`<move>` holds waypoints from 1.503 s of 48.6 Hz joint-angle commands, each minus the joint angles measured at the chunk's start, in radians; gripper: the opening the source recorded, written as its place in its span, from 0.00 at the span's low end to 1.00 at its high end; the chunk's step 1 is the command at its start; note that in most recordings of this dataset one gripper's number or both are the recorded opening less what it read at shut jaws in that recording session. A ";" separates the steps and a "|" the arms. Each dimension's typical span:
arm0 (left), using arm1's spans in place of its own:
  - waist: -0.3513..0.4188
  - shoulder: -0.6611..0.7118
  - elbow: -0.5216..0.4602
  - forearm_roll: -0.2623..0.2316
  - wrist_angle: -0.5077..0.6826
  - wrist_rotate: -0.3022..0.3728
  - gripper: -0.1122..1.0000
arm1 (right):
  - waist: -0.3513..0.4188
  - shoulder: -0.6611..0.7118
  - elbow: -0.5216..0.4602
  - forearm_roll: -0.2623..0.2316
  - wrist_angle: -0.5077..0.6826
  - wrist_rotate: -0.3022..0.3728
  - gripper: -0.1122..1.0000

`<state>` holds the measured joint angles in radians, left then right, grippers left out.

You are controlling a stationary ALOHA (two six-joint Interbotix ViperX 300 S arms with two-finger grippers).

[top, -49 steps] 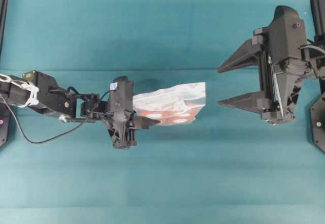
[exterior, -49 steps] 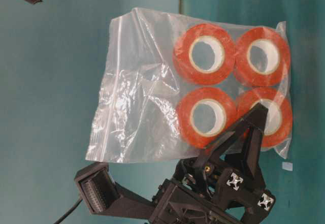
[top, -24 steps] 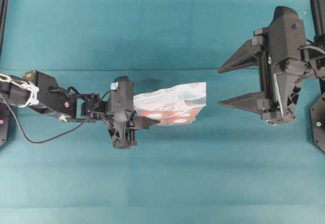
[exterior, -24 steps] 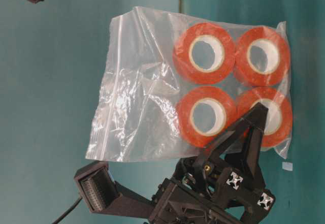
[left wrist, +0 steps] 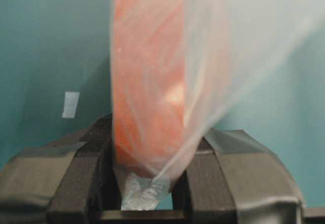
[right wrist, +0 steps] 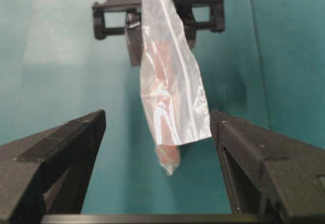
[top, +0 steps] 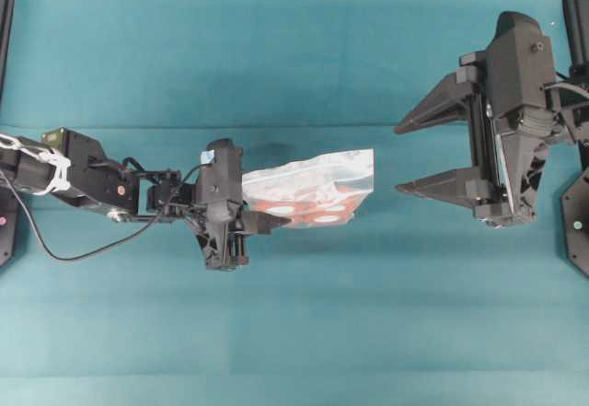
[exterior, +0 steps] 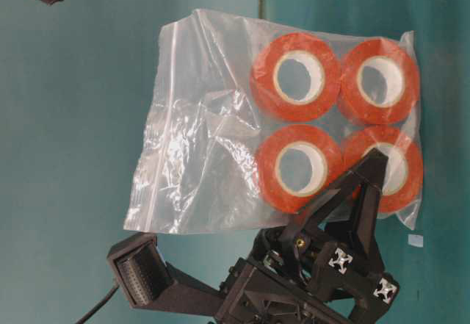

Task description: Hand over the clear zip bag and make it stand upright.

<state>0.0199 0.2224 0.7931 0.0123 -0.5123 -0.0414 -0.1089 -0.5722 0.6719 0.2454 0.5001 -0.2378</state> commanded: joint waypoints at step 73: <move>-0.008 -0.008 -0.008 0.002 0.025 0.003 0.30 | 0.003 -0.009 0.009 0.005 -0.011 0.015 0.87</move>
<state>0.0169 0.2224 0.7931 0.0123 -0.4847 -0.0368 -0.1074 -0.5722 0.6888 0.2454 0.4985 -0.2316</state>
